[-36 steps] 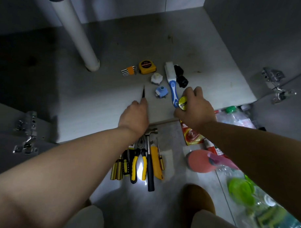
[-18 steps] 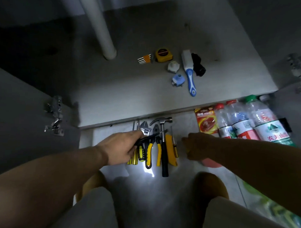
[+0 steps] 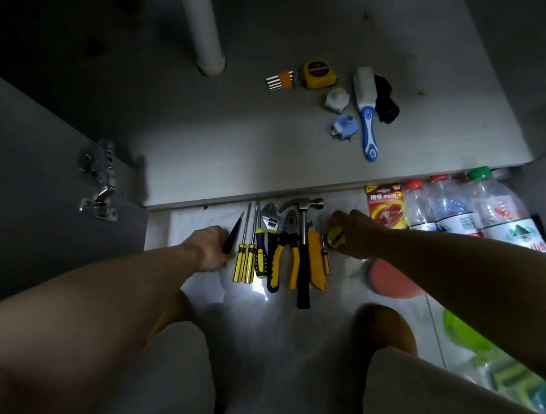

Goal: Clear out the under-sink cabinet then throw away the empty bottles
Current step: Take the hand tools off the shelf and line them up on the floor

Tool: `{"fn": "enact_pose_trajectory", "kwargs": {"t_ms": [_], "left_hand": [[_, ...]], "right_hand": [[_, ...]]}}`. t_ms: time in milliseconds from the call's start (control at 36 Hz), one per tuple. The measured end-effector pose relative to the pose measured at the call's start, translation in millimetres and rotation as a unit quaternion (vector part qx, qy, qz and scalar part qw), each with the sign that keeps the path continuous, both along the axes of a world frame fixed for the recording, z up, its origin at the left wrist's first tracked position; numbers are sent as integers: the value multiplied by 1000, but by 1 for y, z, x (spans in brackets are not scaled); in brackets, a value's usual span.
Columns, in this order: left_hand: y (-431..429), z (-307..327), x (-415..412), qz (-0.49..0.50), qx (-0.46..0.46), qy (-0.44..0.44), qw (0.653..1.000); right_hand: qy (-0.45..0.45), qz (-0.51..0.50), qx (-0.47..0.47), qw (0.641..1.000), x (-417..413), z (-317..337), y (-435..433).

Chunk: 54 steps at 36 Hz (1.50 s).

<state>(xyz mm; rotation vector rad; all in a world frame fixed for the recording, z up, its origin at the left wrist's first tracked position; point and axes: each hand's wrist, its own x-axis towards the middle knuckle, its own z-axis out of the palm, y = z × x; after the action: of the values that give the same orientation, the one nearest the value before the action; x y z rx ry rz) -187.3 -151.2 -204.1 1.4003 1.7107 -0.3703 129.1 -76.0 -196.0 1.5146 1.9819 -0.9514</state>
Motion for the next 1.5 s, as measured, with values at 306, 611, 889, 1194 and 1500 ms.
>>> {"fn": "enact_pose_trajectory", "kwargs": {"t_ms": [306,611,889,1194,1500], "left_hand": [[4,18,13,-59,-10,58,997],[40,71,57,-118,207,-52,970],[122,90,146,-64,338,-133,929],[160,96,181,-150,326,-17,933],[99,101,108,-156,269,-126,942]], "right_hand": [[-31,72,9,997,7,15,14],[89,-11,320,943,16,64,32],[140,-273,322,896,2,61,83],[56,-309,243,918,4,55,115],[91,-199,91,972,3,80,69]]}}
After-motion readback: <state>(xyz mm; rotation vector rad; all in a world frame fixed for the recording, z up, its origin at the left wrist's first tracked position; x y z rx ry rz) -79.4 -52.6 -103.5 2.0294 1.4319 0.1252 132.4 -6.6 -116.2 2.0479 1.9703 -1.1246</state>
